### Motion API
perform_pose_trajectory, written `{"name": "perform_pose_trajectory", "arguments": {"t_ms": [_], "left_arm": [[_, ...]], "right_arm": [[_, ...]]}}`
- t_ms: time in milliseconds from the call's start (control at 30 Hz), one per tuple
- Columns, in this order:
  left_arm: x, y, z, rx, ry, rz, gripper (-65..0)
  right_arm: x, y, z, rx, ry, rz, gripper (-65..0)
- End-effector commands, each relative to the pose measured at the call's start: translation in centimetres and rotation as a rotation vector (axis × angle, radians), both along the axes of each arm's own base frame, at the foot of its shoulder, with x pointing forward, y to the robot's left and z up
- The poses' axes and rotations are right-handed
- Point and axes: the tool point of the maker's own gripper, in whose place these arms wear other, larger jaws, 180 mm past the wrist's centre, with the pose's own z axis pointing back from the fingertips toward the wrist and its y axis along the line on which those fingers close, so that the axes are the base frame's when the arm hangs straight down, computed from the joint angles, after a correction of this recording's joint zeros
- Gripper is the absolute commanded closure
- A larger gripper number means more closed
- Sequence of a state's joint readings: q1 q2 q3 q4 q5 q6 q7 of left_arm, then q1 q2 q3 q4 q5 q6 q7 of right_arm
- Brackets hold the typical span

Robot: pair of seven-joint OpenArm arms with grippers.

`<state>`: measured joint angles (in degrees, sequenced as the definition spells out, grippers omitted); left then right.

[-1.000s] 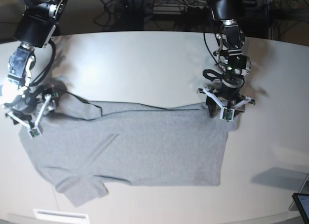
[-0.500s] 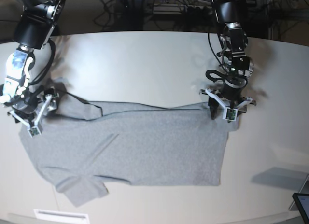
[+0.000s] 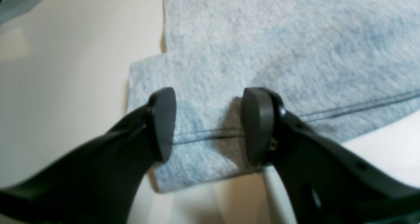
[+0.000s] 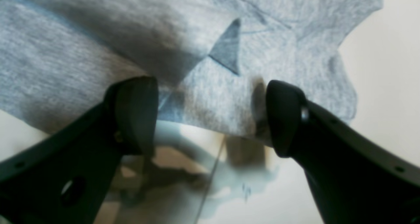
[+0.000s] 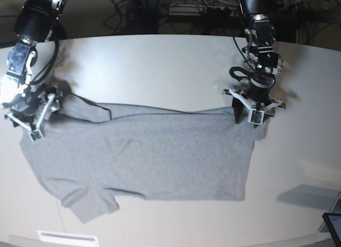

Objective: Fold the T-shirt properly
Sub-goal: 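Open both grippers and regrasp the shirt's collar-side edge, then drag the collar-side edge toward the robot with both grippers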

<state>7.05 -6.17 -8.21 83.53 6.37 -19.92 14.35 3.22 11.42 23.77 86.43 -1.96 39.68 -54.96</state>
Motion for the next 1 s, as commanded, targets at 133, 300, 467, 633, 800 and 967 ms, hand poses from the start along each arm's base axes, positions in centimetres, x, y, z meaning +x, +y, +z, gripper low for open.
{"name": "perform_pose_trajectory", "arguments": {"t_ms": [133, 300, 467, 633, 800, 967], "left_arm": [[0.1, 0.7, 1.3, 0.071, 0.01, 0.0, -32.6], [1.0, 0.5, 3.9, 0.096, -0.012, 0.008, -32.6], [2.2, 0.3, 7.5, 0.117, -0.094, 0.011, -31.9], [3.4, -0.5, 8.1, 0.089, -0.118, 0.015, -13.8], [3.3, -0.7, 6.4, 0.058, -0.086, 0.031, 0.0], [3.7, -0.6, 4.2, 0.033, -0.032, 0.04, 0.0]], "right_arm": [[0.7, -1.9, 4.2, -0.134, -0.041, -0.005, -48.9], [1.7, -1.9, 6.4, -0.167, -0.085, -0.003, -48.9], [2.6, -1.7, 7.4, -0.165, -0.121, -0.002, -48.6], [3.8, -0.9, 8.3, -0.142, -0.188, 0.015, -23.6], [4.4, 0.3, 8.2, -0.101, -0.237, 0.03, -2.2], [4.6, 0.8, 6.0, -0.049, -0.211, 0.038, 0.0]]}}
